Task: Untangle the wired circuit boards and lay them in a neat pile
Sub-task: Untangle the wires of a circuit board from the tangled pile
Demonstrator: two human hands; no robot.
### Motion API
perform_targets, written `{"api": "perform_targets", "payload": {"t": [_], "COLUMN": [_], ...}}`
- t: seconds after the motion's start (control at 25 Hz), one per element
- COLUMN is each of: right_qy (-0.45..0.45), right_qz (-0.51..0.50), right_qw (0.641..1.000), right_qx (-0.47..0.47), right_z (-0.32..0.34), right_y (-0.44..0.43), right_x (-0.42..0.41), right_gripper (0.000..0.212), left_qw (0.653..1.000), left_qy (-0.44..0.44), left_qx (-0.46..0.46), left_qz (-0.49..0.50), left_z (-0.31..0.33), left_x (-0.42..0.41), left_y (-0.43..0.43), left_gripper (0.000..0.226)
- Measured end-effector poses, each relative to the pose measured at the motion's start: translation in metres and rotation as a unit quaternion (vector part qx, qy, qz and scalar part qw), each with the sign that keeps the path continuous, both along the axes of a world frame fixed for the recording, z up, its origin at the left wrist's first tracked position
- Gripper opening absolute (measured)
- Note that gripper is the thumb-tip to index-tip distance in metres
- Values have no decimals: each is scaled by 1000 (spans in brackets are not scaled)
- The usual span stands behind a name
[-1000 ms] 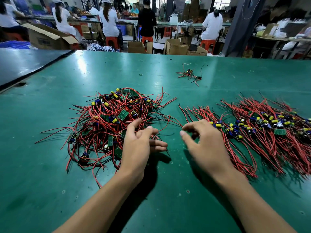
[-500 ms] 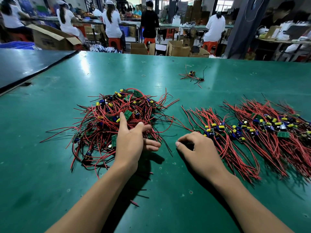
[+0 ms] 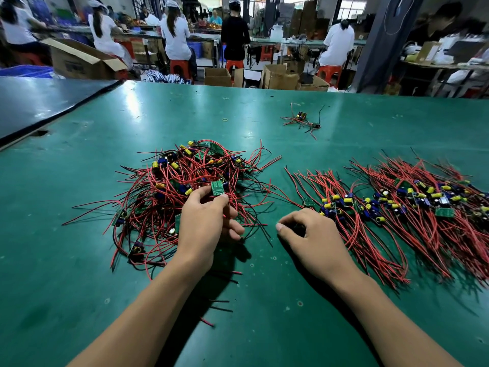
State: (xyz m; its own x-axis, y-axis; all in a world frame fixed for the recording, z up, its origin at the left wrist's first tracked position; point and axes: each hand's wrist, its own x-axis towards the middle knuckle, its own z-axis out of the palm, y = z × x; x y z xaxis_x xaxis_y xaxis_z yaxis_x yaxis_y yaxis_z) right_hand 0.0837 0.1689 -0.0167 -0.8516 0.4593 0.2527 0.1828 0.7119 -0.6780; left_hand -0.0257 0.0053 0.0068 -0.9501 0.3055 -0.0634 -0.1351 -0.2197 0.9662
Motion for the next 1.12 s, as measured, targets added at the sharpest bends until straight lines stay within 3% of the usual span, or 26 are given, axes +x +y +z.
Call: {"api": "perform_targets", "payload": {"t": [0.28, 0.4, 0.68, 0.92, 1.12], "right_qy": [-2, 4, 145, 94, 88], "right_qz": [-1, -1, -1, 115, 48], "right_qw": [1000, 1000, 980, 988, 988], "right_qx": [9, 11, -134, -40, -115], "right_z": [2, 3, 16, 17, 17], "right_y": [-2, -2, -7, -26, -23], "right_x": [-1, -1, 0, -6, -9], "right_gripper": [8, 9, 15, 42, 37], "left_qw": [999, 1000, 995, 994, 994], "left_qy": [39, 12, -29, -30, -7], "left_qx": [-37, -19, 11, 7, -19], "left_qz": [7, -15, -97, -105, -106], "left_z": [-3, -1, 1, -5, -8], "left_x": [4, 9, 23, 22, 21], "left_y": [-1, 1, 9, 12, 12], "left_gripper": [14, 9, 15, 17, 14]}}
